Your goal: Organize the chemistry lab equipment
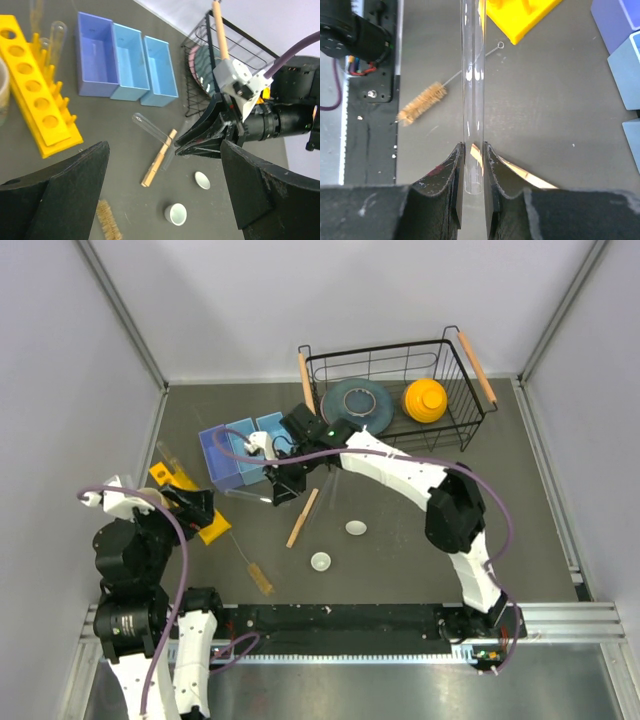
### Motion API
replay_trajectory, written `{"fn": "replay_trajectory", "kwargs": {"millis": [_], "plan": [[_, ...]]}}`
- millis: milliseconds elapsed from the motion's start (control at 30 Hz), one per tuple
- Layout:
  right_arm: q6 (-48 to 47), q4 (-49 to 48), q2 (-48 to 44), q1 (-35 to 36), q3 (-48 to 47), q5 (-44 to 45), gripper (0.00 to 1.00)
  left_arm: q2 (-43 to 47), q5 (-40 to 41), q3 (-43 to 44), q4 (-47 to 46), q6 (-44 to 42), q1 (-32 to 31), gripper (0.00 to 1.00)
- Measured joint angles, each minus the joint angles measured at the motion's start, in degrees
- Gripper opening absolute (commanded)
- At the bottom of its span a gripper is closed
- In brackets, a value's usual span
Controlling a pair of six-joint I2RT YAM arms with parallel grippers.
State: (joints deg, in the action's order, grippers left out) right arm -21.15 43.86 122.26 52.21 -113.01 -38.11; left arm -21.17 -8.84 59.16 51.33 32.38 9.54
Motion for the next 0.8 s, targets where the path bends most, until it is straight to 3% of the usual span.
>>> {"fn": "replay_trajectory", "kwargs": {"millis": [167, 467, 800], "plan": [[1.9, -0.76, -5.81, -1.18, 3.19, -3.39, 0.11, -0.11, -6.82, -1.16, -1.92, 3.02, -0.02, 0.98], [3.39, -2.4, -14.34, -1.88, 12.24, -5.75, 0.12, -2.99, -24.57, -10.67, -10.56, 12.76, -0.07, 0.97], [4.48, -4.44, -18.64, -1.86, 16.04, -8.52, 0.12, -3.32, -30.93, -15.78, -14.36, 16.52, -0.11, 0.87]]}}
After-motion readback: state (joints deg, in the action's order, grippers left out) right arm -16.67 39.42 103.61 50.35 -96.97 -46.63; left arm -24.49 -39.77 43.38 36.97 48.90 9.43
